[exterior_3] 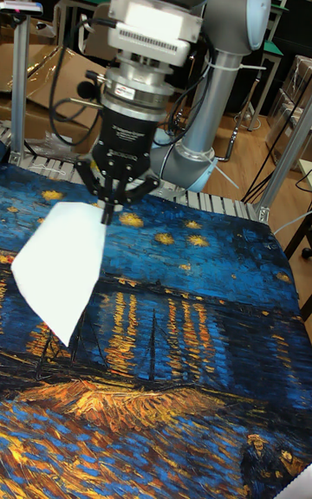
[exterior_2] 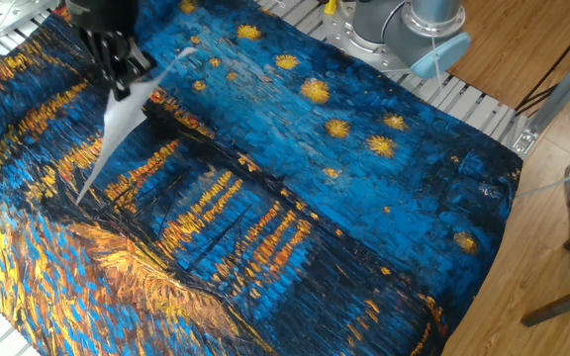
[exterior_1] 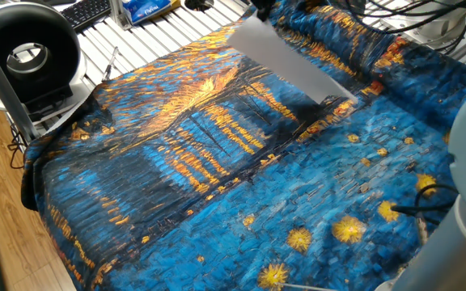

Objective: Flip over and spread out the paper that is laid flat on the table

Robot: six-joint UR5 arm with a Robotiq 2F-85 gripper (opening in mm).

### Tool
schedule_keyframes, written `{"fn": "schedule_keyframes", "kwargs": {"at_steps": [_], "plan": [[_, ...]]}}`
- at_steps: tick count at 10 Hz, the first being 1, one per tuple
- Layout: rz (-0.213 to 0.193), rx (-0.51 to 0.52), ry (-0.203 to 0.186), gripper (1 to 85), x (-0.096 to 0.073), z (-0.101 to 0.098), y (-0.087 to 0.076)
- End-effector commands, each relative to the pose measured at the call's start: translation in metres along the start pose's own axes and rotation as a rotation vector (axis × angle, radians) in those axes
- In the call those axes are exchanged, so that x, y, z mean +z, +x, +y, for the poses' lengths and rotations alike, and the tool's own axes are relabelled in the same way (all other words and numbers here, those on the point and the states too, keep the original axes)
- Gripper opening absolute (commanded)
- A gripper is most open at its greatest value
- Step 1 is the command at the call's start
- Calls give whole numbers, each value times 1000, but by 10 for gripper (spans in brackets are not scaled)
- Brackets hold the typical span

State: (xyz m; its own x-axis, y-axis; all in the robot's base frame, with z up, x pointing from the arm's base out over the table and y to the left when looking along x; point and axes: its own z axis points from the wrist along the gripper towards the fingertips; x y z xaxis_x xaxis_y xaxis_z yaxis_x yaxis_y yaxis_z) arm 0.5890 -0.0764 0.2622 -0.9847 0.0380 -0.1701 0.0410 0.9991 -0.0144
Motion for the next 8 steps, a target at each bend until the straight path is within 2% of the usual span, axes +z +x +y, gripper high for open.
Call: {"fn": "schedule_keyframes", "kwargs": {"at_steps": [1,4,6,8], "plan": [[-8,45,-29,10,1,20,-1],[-31,41,-23,27,4,24,-5],[-30,8,-49,173,5,32,-5],[-47,8,-65,243,7,40,-9]]}}
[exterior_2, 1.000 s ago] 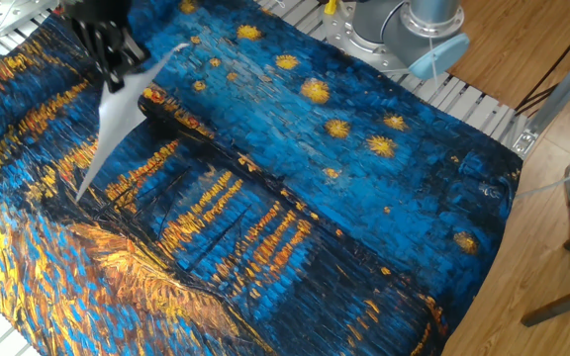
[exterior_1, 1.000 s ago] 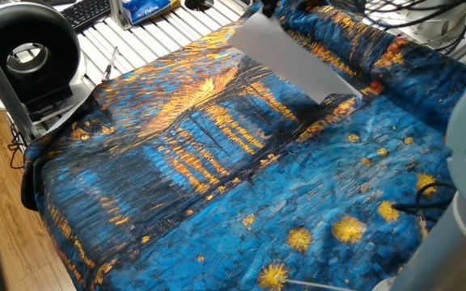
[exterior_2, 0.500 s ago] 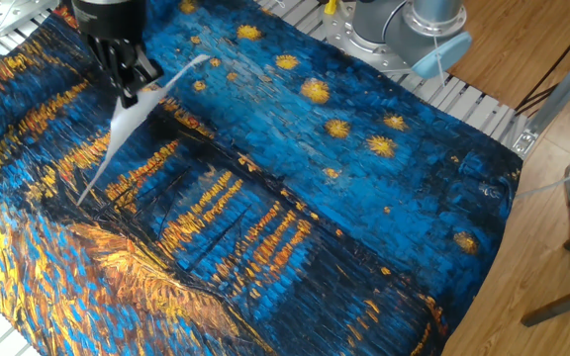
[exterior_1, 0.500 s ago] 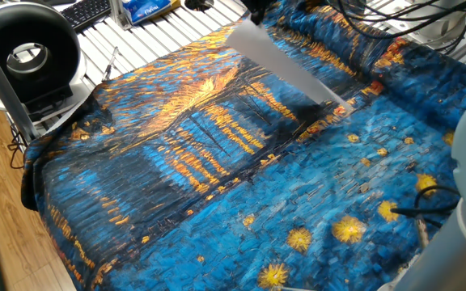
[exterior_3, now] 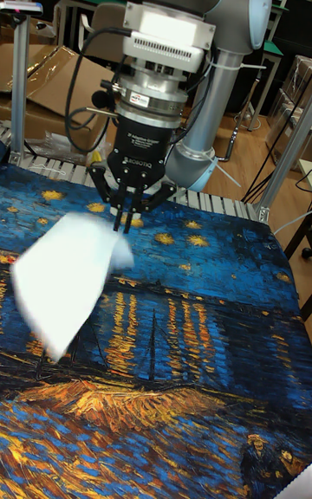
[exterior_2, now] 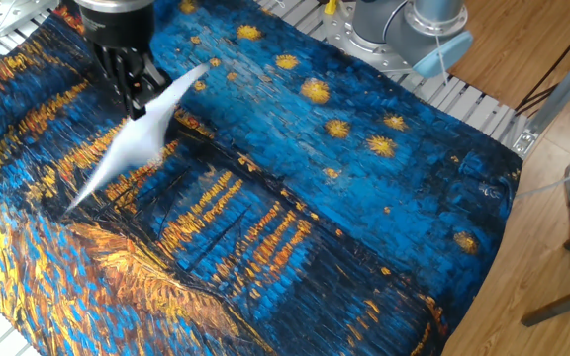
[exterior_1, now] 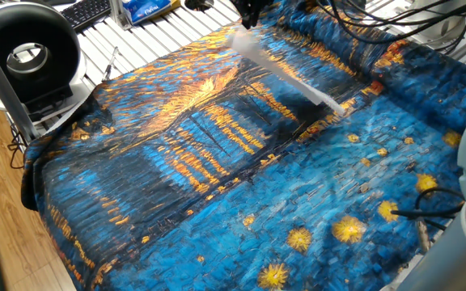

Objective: Flip over and spread out the paper that is laid flat on the table

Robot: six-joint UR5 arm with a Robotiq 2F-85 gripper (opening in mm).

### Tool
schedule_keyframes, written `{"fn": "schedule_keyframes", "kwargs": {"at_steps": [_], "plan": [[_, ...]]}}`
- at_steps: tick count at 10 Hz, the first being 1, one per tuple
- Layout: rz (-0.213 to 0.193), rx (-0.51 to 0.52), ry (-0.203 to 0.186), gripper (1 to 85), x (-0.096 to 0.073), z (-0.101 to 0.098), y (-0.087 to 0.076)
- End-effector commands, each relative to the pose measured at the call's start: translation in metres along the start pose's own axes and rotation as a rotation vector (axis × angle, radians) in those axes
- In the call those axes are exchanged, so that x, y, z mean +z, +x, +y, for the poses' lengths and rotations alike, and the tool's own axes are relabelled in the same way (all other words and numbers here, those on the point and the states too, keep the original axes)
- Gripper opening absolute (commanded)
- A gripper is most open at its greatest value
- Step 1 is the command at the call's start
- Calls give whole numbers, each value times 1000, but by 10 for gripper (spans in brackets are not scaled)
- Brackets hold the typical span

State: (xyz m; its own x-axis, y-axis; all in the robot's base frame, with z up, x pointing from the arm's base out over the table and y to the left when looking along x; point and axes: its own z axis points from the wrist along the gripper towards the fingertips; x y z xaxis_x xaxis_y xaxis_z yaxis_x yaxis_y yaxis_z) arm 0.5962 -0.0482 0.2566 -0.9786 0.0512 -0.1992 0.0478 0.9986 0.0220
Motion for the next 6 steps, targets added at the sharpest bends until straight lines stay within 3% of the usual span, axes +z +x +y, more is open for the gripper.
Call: {"fn": "schedule_keyframes", "kwargs": {"at_steps": [1,6], "plan": [[-19,-5,-39,273,3,16,-4],[-10,-18,-44,270,1,22,-5]]}}
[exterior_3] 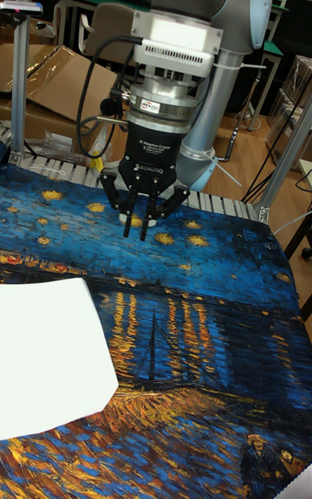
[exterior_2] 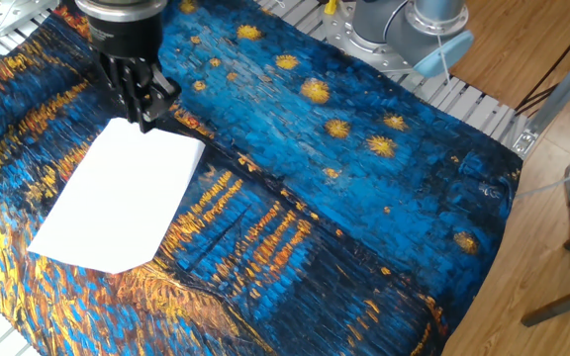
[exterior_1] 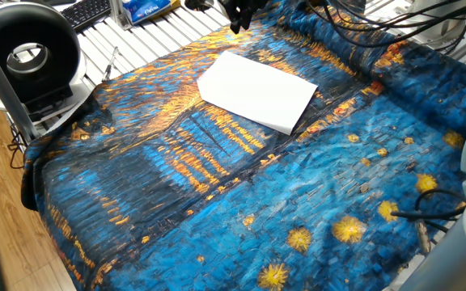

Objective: Flip over and spread out the paper that is laid flat on the table

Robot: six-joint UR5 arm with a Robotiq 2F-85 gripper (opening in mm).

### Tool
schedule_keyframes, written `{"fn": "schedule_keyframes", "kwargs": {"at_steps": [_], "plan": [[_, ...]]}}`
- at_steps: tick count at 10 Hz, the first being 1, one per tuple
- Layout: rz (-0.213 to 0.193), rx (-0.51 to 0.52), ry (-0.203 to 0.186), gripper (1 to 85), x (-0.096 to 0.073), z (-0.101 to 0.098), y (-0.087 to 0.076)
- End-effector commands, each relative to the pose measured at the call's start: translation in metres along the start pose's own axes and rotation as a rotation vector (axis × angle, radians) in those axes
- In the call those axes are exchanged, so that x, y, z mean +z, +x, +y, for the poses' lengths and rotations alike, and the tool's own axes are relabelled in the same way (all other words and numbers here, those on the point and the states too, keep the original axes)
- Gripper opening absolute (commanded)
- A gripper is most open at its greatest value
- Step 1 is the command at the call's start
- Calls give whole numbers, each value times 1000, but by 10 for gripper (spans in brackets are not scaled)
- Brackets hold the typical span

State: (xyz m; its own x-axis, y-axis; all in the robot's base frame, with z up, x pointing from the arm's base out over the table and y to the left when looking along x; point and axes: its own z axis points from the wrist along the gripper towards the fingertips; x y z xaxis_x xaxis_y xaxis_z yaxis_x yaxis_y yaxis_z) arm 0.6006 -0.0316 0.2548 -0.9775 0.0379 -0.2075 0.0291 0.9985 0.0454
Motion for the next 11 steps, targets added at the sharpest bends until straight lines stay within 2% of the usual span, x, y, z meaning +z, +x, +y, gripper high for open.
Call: {"fn": "schedule_keyframes", "kwargs": {"at_steps": [1,2,4,8,9,10,11], "plan": [[2,-6,-15,257,-2,4,-1],[7,-1,-9,210,-2,1,-1],[17,45,-4,10,-3,-2,2],[17,68,-22,10,3,-4,13],[56,68,-6,10,1,-11,27],[65,67,9,10,0,-17,36],[45,69,-9,10,1,-19,41]]}}
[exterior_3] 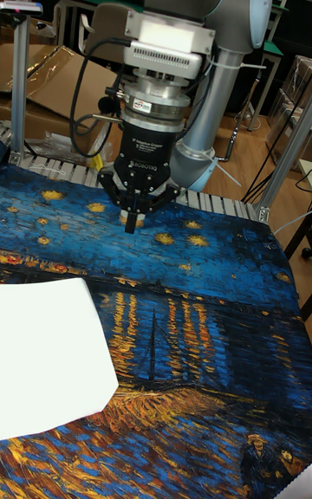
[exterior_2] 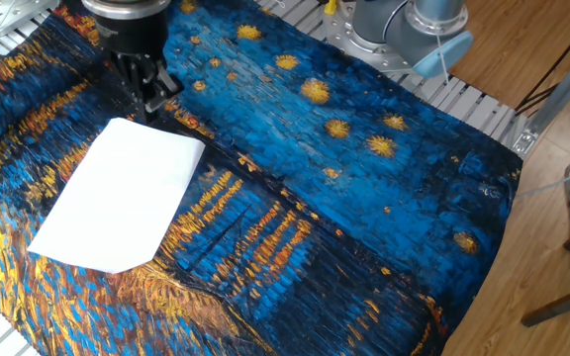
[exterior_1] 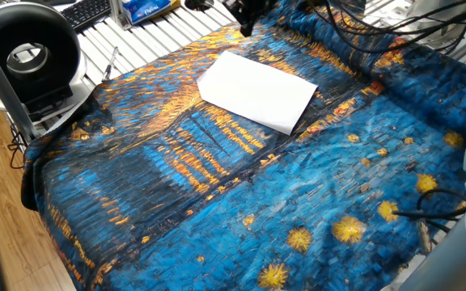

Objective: Flip over and spread out the paper that is laid flat on the table

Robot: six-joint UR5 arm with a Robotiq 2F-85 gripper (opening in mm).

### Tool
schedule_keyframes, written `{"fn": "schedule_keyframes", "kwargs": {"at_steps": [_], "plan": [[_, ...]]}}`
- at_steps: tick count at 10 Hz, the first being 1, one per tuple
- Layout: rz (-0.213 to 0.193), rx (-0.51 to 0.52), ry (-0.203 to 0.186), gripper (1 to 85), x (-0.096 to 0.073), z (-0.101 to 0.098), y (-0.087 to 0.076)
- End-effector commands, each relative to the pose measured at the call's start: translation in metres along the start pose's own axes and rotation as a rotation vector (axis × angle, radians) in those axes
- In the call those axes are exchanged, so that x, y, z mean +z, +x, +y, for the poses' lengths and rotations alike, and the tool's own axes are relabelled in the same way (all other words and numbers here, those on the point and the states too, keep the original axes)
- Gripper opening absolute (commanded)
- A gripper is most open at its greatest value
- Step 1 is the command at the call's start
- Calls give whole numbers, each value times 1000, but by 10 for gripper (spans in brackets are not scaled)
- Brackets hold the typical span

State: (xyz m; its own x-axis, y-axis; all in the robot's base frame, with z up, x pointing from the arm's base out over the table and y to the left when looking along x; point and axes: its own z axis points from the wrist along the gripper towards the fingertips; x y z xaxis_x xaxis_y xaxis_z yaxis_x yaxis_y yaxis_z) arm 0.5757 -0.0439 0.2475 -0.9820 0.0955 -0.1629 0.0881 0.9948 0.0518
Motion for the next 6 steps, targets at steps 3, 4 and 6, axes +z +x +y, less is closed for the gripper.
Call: {"fn": "schedule_keyframes", "kwargs": {"at_steps": [3,4,6], "plan": [[-25,1,3,10,5,-27,38],[-18,23,-18,10,4,-25,52],[-6,61,-33,10,-6,-28,69]]}}
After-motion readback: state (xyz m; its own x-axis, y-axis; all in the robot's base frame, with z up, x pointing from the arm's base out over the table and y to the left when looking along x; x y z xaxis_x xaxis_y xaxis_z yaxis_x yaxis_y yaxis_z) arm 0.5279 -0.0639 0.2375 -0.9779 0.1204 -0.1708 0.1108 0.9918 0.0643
